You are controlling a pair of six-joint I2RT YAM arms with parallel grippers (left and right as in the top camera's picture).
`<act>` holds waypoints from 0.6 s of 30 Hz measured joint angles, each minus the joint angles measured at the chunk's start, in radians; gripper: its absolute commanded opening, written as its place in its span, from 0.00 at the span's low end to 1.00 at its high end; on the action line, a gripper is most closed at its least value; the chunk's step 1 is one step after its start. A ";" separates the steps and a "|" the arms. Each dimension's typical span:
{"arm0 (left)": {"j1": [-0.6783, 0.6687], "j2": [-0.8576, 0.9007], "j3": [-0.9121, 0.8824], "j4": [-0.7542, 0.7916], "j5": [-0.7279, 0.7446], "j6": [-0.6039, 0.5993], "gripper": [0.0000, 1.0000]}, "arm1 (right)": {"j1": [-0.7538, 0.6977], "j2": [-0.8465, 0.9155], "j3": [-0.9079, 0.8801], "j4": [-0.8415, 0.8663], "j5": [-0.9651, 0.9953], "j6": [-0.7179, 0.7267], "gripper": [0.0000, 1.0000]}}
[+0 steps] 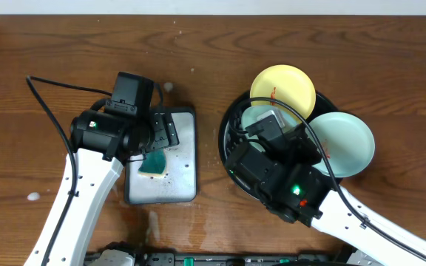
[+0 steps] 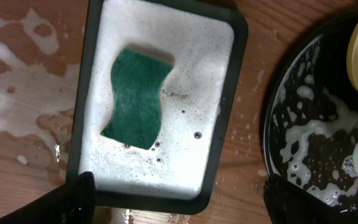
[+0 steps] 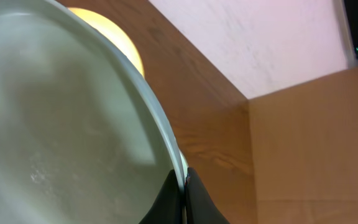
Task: Clean dirty plates on tray and stack at the side
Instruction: 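Carry the plate right and set it on the table beside the tray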
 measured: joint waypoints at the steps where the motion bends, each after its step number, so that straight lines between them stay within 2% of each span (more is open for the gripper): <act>1: 0.000 0.000 0.000 0.000 0.000 0.000 0.86 | -0.010 0.000 0.000 -0.002 -0.002 0.005 0.01; 5: 0.000 0.000 0.000 0.000 0.000 0.000 0.86 | -0.099 0.000 0.000 0.000 -0.119 0.024 0.01; 8: 0.000 0.000 0.000 0.000 0.000 0.000 0.86 | -0.243 0.000 0.000 0.043 -0.278 0.060 0.01; 11: 0.000 0.000 0.000 0.000 0.000 0.000 0.86 | -0.473 0.004 0.000 0.130 -0.518 0.078 0.01; 18: 0.000 0.000 0.000 0.000 0.003 0.000 0.86 | -1.188 0.027 0.000 0.278 -1.215 0.074 0.01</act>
